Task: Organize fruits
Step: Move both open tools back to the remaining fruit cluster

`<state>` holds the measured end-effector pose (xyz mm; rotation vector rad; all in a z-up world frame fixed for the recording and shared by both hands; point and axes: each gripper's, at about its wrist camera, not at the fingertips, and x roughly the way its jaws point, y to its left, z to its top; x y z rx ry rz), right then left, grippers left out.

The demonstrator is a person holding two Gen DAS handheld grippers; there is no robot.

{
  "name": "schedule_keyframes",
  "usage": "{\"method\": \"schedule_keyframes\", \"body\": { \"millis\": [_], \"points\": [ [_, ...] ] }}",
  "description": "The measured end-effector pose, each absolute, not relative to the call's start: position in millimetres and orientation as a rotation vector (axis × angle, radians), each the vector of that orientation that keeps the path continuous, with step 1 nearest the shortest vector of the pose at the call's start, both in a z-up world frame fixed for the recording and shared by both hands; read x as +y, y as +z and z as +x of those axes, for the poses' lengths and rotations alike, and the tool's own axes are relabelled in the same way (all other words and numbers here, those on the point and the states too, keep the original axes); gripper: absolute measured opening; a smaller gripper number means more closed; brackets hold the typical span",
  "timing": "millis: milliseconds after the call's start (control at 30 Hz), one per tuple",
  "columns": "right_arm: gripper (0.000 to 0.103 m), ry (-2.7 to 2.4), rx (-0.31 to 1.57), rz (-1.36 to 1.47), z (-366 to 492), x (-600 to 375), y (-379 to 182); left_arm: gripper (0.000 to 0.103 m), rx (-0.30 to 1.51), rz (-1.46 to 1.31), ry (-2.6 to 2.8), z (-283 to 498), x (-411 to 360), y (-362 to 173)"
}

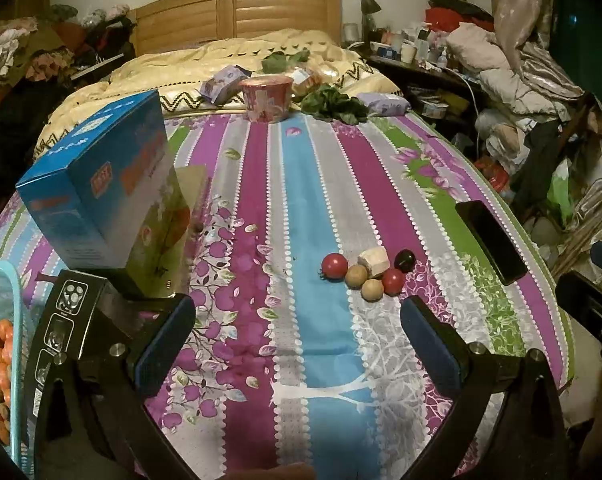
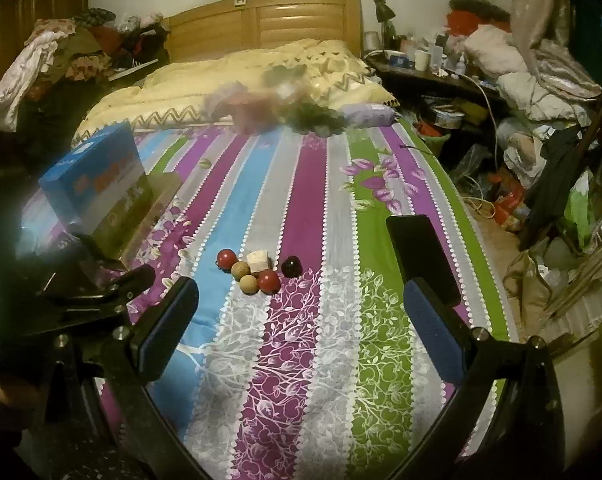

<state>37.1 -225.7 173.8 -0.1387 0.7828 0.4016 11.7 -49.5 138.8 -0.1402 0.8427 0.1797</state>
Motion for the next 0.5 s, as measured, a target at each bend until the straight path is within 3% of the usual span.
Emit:
{"method": "schedule_keyframes", "body": {
  "millis": [500],
  "points": [
    [0.103,0.406,0.804,-0.132,44.2,-226.1,164.9,0.103,0.822,-0.114,0.186,16.9,-55.5,134.5]
  ]
}}
